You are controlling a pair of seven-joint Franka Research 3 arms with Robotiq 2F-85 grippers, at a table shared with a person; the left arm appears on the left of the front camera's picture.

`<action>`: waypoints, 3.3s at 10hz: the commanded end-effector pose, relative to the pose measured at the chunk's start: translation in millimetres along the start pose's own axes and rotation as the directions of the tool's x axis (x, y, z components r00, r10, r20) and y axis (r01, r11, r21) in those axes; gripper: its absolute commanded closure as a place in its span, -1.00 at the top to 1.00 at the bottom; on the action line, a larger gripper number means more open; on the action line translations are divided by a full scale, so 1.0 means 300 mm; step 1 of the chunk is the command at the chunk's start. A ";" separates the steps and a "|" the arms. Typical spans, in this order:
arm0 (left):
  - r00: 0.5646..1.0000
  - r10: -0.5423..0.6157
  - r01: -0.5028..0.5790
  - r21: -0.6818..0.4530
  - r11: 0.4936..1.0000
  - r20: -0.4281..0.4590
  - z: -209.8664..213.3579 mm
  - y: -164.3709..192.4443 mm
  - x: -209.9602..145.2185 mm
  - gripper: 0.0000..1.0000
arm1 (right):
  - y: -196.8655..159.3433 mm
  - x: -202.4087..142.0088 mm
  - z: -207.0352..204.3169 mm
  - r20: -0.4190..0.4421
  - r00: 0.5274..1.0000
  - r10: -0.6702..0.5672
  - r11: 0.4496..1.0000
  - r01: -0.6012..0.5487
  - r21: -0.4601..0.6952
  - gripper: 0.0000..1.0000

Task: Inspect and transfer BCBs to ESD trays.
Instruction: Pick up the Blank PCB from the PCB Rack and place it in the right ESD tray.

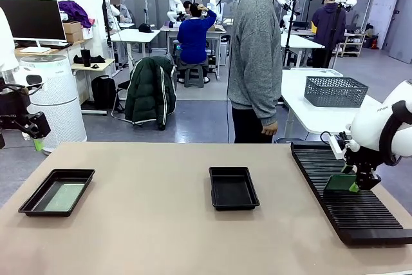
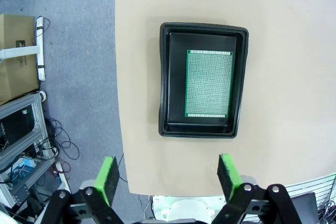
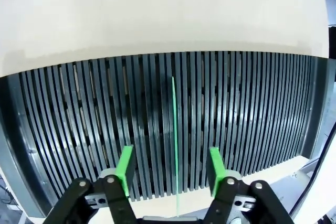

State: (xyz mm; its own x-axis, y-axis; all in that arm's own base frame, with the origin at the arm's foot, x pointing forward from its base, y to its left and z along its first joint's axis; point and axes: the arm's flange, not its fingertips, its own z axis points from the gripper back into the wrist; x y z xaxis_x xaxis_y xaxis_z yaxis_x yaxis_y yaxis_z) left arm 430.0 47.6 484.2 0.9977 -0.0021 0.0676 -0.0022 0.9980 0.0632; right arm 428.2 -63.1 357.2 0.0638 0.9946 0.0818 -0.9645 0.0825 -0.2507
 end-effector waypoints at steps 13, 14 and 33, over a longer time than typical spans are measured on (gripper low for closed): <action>1.000 0.004 -0.004 -0.015 1.000 0.000 -0.002 -0.001 0.000 1.00 | 0.015 0.000 -0.018 -0.038 0.998 -0.042 0.999 0.042 -0.012 -1.00; 1.000 0.004 -0.004 -0.015 1.000 0.000 -0.002 -0.001 0.000 1.00 | -0.007 -0.002 0.000 -0.006 1.000 -0.011 1.000 0.011 -0.010 -1.00; 1.000 0.004 -0.004 -0.015 1.000 0.000 -0.002 -0.001 0.000 1.00 | -0.276 0.067 0.783 -0.075 0.997 -0.021 0.988 0.032 0.154 -0.96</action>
State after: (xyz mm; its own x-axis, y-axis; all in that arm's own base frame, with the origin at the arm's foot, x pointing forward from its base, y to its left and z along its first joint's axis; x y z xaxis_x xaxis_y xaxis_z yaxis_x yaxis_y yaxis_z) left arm 430.0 47.6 484.1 0.9977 -0.0021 0.0675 -0.0022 0.9980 0.0632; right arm 446.2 -64.1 588.3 0.0598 0.9970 0.0495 -0.9926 0.0646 -0.1031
